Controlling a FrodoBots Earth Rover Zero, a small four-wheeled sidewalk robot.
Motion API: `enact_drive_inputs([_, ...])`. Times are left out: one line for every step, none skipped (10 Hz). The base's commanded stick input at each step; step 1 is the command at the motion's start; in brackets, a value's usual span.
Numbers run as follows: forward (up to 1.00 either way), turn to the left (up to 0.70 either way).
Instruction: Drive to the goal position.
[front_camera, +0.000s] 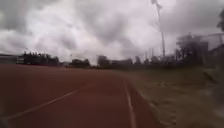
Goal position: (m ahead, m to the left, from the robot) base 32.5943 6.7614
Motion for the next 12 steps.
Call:
enact_drive_inputs([0.7, 0.04])
enact_drive_inputs([0.7, 0.22])
enact_drive_inputs([0.7, 0.35])
enact_drive_inputs([0.7, 0.35])
enact_drive_inputs([0.7, 0.35])
enact_drive_inputs([0.7, 0.35])
enact_drive_inputs([0.7, 0.0])
enact_drive_inputs([0.7, 0.0])
enact_drive_inputs([0.7, 0.0])
enact_drive_inputs([0.7, 0.0])
enact_drive_inputs([0.7, 0.0])
enact_drive_inputs([0.7, 0.0])
